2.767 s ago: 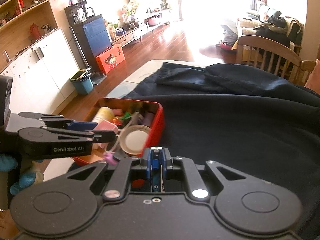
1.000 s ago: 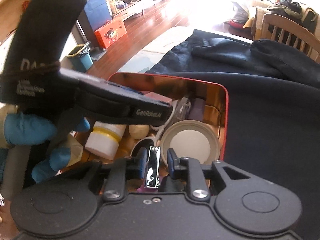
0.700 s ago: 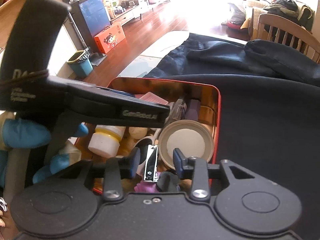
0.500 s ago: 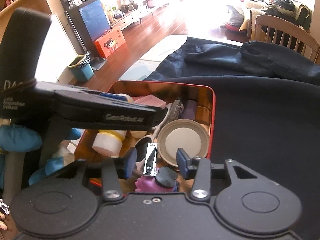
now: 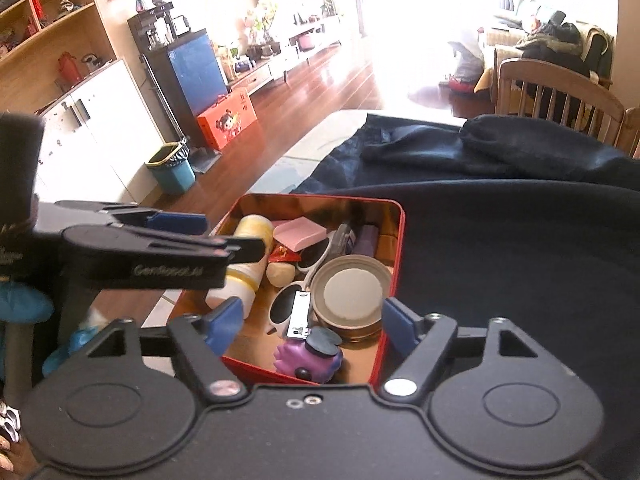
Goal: Organize rigid objects
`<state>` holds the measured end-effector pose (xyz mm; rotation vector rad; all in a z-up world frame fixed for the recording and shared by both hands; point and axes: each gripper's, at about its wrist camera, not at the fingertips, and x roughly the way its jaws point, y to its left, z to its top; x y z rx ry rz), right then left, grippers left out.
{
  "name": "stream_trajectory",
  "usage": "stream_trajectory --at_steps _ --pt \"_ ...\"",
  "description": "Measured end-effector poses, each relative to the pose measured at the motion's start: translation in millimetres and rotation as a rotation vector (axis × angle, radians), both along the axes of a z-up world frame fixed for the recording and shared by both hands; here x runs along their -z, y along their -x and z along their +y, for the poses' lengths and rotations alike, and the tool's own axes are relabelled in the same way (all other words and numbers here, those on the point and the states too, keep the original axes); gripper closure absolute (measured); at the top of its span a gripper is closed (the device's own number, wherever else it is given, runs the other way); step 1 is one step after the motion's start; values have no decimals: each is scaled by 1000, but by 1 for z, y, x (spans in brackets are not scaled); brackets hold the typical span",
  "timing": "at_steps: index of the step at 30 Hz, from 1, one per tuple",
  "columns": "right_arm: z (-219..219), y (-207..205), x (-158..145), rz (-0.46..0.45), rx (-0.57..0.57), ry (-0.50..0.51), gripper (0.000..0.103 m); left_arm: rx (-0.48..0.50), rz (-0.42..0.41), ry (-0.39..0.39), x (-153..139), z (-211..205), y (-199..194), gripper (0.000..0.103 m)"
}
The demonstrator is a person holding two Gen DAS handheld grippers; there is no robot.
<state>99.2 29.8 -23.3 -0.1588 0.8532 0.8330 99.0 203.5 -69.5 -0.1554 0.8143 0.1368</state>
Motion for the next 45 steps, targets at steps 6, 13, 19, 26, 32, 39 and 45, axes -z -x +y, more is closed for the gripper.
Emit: stream_trajectory --at_steps 6,13,19,26,32,39,45 --pt "-15 15 -10 -35 -8 -44 16 -8 -18 0 -11 -7 27 25" --pt "-29 36 -23 -121 -29 -80 5 -30 -43 10 -25 -10 56 20" --pt "-33 47 -27 -152 -33 -79 0 -43 -67 8 -34 -17 73 11" --pt "-41 53 -29 -177 -23 -103 0 -26 -85 -14 -42 -30 83 0" --pt "-52 59 -32 -184 -3 -131 0 -19 -82 -44 -45 -43 90 0" --pt "-59 62 -34 -177 15 -147 0 -20 -87 -53 -51 -52 97 0" --pt "-61 62 -34 -178 20 -148 0 -18 -72 -45 -48 -54 96 0"
